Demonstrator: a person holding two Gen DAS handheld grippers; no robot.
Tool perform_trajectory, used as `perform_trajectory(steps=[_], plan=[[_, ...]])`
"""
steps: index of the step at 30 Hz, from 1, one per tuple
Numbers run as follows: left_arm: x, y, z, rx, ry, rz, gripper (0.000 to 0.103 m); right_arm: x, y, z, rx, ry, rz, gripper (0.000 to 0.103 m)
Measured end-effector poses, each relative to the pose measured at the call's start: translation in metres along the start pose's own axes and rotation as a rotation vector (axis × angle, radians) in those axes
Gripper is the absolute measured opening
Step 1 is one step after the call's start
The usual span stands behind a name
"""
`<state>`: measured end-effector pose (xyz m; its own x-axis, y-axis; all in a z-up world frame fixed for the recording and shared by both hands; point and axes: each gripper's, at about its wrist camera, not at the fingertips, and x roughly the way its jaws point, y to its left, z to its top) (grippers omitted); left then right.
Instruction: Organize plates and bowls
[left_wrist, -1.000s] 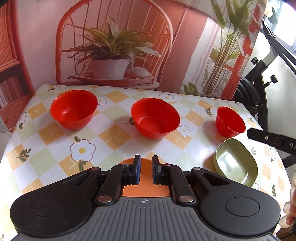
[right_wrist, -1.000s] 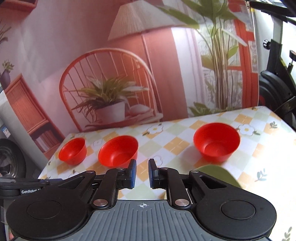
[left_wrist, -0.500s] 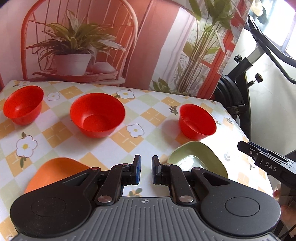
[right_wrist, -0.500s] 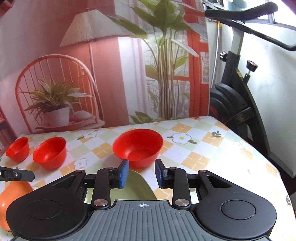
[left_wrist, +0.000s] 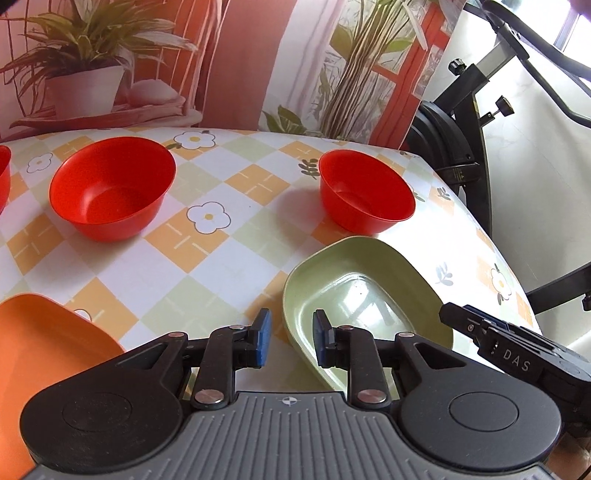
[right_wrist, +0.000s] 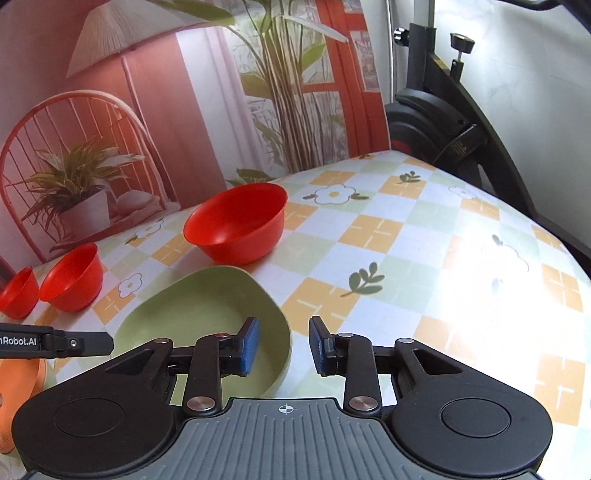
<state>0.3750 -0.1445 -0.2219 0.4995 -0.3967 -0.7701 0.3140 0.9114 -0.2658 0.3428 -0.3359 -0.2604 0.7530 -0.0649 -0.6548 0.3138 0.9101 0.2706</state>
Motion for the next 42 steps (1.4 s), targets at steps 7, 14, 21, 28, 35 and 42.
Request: perform_trajectory(steps=[7, 14, 21, 28, 35, 42], plan=[[0.015, -0.003, 0.004, 0.001, 0.010, 0.005, 0.025, 0.000, -0.001, -0.007, 0.041, 0.017, 0.003, 0.023], [0.023, -0.008, 0.008, -0.002, 0.017, 0.008, 0.025, 0.003, -0.006, -0.004, 0.083, 0.016, 0.015, 0.011], [0.033, -0.012, 0.006, 0.006, 0.036, 0.021, 0.025, 0.008, -0.008, -0.007, 0.111, 0.033, 0.029, 0.011], [0.030, -0.003, 0.003, -0.025, 0.029, 0.023, 0.010, 0.009, -0.010, -0.009, 0.127, 0.036, 0.024, 0.007], [0.016, -0.005, 0.000, -0.021, 0.004, 0.032, 0.010, 0.005, -0.007, -0.007, 0.124, 0.016, 0.035, 0.006], [-0.010, -0.002, -0.006, -0.066, -0.027, 0.051, 0.010, -0.003, 0.005, -0.003, 0.083, -0.006, 0.043, 0.005]])
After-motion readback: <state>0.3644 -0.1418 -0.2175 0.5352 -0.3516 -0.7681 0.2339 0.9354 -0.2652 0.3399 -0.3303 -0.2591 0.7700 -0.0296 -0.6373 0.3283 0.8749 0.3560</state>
